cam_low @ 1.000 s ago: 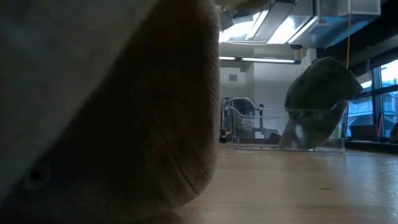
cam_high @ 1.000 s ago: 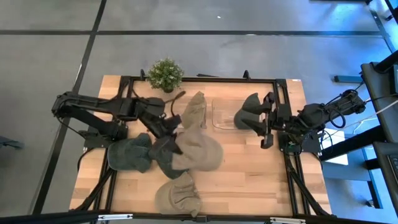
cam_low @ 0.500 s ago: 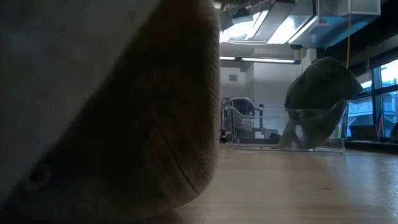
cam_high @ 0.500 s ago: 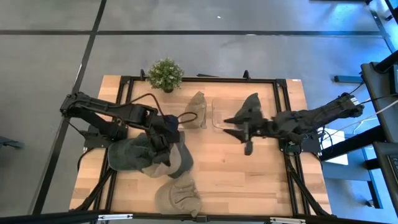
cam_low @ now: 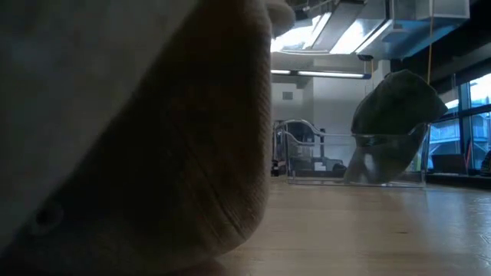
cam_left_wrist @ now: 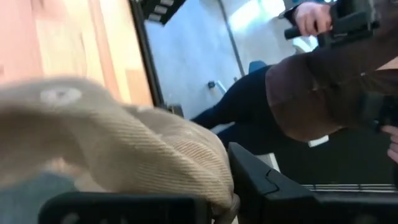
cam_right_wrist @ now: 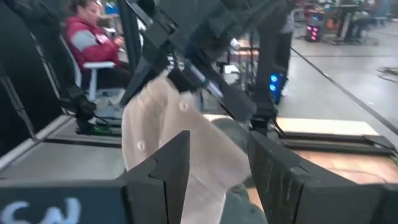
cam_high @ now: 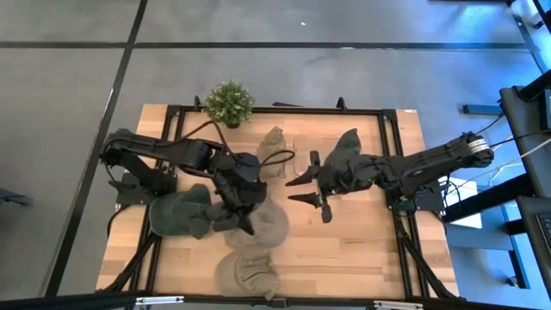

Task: Pick & Place hat
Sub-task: Put the right brown cap into the left transparent bin

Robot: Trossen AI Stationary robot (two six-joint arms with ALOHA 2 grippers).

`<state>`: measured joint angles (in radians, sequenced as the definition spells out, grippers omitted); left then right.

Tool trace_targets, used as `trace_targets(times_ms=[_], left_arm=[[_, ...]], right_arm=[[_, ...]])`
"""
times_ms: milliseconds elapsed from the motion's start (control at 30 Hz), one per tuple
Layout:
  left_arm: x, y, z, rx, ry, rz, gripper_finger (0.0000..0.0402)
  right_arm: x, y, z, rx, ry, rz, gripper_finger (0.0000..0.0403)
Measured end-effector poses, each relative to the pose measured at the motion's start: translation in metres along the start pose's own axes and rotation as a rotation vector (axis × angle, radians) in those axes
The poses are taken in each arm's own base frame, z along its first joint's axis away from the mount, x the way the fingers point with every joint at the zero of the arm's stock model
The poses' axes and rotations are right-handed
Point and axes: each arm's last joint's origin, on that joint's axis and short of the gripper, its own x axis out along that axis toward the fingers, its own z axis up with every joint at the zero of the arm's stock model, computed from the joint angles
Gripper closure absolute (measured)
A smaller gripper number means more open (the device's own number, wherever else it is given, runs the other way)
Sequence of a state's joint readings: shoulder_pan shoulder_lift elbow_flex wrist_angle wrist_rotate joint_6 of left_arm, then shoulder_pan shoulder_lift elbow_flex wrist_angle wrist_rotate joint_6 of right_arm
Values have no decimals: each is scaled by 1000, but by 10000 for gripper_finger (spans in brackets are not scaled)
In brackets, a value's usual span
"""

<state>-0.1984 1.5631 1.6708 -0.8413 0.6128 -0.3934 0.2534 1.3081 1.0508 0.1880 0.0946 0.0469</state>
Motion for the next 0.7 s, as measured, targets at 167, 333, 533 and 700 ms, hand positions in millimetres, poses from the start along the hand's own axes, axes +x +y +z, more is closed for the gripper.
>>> trace_targets(times_ms=[167, 333, 533, 700], left_arm=[[16, 9, 12, 57, -13, -83, 371], [32, 19, 17, 55, 23, -175, 371], [37, 23, 20, 57, 23, -184, 371], [37, 22, 21, 64, 12, -192, 371]], right_arm=[[1, -7, 1, 24, -7, 63, 242], [3, -16, 0, 59, 1, 61, 242], [14, -17, -11, 109, 50, 184, 242], [29, -15, -26, 117, 81, 244, 242]])
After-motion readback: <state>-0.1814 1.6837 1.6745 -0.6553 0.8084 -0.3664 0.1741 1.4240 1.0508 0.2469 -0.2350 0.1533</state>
